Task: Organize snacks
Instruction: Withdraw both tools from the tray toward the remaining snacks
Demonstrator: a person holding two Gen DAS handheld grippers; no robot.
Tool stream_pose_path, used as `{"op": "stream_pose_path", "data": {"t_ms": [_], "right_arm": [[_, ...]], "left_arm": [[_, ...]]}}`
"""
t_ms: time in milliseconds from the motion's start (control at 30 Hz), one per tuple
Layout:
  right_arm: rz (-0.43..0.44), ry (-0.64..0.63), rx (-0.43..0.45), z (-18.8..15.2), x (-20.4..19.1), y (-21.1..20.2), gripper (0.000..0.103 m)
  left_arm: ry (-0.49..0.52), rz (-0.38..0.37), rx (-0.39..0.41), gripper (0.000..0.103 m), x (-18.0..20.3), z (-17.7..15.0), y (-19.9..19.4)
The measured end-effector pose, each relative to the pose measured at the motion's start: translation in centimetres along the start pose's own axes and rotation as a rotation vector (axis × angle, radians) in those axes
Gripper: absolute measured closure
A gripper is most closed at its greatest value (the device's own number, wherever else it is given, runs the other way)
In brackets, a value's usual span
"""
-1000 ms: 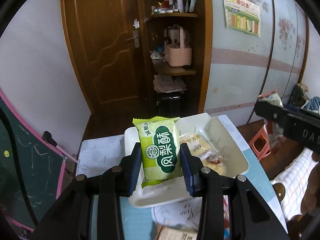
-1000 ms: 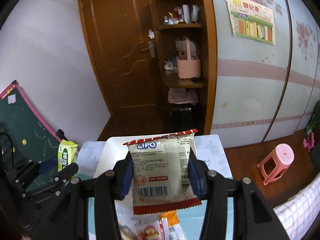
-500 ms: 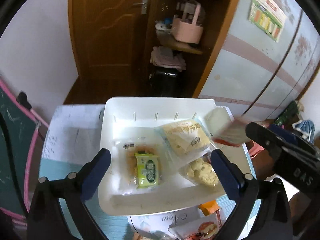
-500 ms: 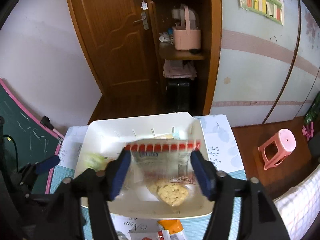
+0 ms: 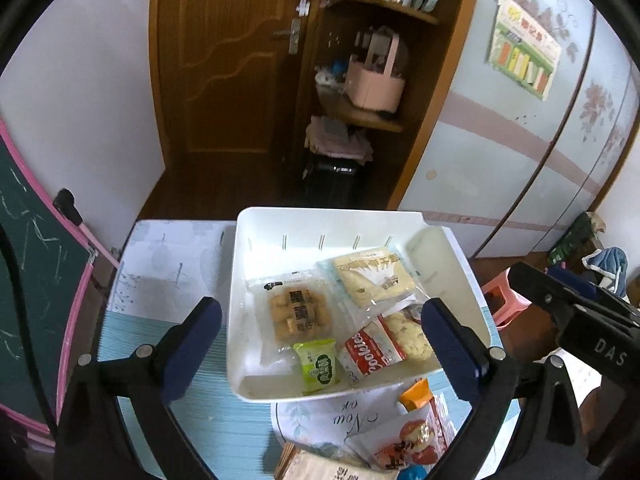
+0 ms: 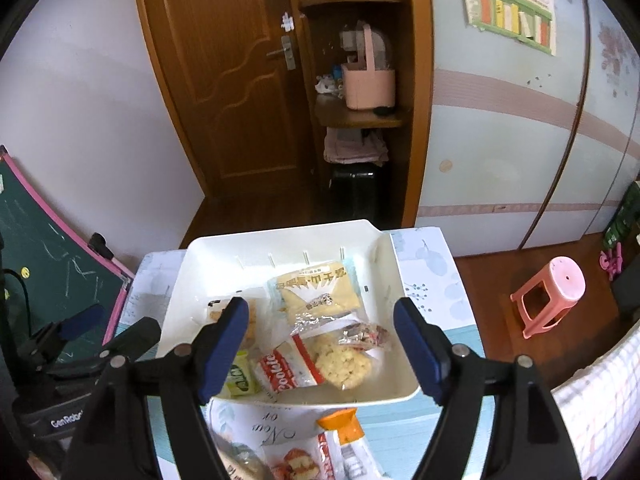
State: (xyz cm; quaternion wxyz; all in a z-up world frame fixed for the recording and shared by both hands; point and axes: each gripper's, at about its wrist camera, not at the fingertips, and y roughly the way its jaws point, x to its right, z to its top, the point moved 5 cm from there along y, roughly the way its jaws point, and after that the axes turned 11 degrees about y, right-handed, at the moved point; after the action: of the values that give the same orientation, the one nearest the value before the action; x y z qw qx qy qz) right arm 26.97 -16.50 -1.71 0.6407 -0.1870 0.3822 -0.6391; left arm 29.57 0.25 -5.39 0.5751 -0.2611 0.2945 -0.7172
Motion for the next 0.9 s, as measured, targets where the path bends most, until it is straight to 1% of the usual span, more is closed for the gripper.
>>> {"op": "stream_pose_path", "data": {"t_ms": [100, 267, 367, 567, 700, 900], "right_arm": [[-0.022, 0.025, 0.016, -0.9, 0.3, -1.5, 0.027], [-0.011, 0.048, 0.018, -3.9, 0.7, -3.7, 0.027], [-0.016, 0.034, 0.022, -5.7, 0.7, -5.1, 0.027], [-0.016, 0.001, 0.057, -8.8, 1.6, -8.6, 0.027], [-0.014, -0.010, 0.074, -10.6, 2.6, -10.6, 0.027], [-0.023, -0.012, 0.066, -13.5, 4.0, -11.8, 0.027]], "left_arm": [[0.014, -0.012, 0.006, 0.003, 0.6, -0.7, -1.7], [0.056, -0.016, 0.027, 0.003, 1.6, -2.3, -5.0], [0.071, -0.020, 0.050, 0.003, 2.2, -3.3, -7.1], [0.101, -0.017, 0.089, 0.003, 3.6, -5.9, -10.5], [0.122, -0.024, 0.095, 0.003, 4.7, -8.0, -11.9], [0.154, -0.043, 0.084, 0.003, 6.5, -11.5, -12.6]]}}
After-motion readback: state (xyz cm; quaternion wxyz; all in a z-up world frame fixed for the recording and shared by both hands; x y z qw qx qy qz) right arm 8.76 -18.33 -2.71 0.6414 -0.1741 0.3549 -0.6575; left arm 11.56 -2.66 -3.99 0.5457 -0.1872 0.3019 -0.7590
